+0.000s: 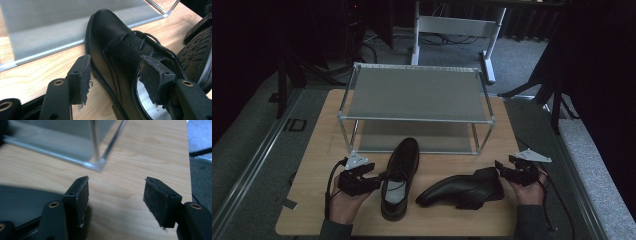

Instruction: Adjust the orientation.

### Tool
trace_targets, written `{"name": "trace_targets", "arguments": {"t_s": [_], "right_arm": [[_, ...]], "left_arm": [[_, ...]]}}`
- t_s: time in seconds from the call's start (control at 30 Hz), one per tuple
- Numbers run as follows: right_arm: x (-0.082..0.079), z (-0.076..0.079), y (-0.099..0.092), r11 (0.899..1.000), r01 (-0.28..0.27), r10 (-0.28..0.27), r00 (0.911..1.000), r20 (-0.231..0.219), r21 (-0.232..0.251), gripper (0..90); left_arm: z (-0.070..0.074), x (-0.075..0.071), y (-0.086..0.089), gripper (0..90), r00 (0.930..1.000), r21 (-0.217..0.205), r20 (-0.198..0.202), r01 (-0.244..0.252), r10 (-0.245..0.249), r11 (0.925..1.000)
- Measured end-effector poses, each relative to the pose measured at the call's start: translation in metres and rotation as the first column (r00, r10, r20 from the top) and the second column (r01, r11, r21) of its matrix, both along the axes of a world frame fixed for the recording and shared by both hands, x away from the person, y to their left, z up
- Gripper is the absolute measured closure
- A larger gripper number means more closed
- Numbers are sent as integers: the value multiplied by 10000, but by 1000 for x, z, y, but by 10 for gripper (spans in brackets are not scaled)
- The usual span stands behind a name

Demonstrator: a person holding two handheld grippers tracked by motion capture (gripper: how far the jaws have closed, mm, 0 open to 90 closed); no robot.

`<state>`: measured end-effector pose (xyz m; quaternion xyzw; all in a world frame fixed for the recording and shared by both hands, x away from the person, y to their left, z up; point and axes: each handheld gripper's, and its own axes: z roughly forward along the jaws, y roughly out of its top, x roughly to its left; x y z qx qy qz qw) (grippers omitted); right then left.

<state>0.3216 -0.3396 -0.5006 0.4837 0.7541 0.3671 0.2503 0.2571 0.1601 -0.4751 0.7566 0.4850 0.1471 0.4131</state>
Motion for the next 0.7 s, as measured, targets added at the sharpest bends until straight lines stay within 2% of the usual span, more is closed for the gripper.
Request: {"name": "trace_targets", "arguments": {"t_s": [0.13, 0.2, 0.27, 0.37, 0.57, 0.7], "right_arm": [[-22, 17, 3, 9986, -513, 508, 9976, 468, 98, 353], [-33, 26, 6, 9956, -877, 851, 9939, 705, 344, 358], [-45, 32, 11, 9893, -1383, 1337, 9868, 912, 472, 383], [-60, 36, 22, 9734, -2235, 2171, 9702, 1079, 511, 445], [-79, 31, 43, 9463, -3215, 3171, 9433, 982, 328, 471], [-76, 24, 51, 9359, -3513, 3497, 9354, 521, 245, 495]], "left_arm": [[-1, 2, 2, 433, 10000, -5, -85, -21, 21, 10000], [-2, 2, 3, 434, 9999, -41, -97, -38, 38, 10000], [-2, 1, 3, 434, 9999, -44, -104, -86, 85, 10000], [-2, 1, 4, 434, 9999, -45, -77, -112, 112, 9999], [-3, 1, 6, 435, 9999, -17, -92, -135, 135, 9999], [-3, 1, 5, 434, 9999, 17, -99, -140, 140, 9999]]}}
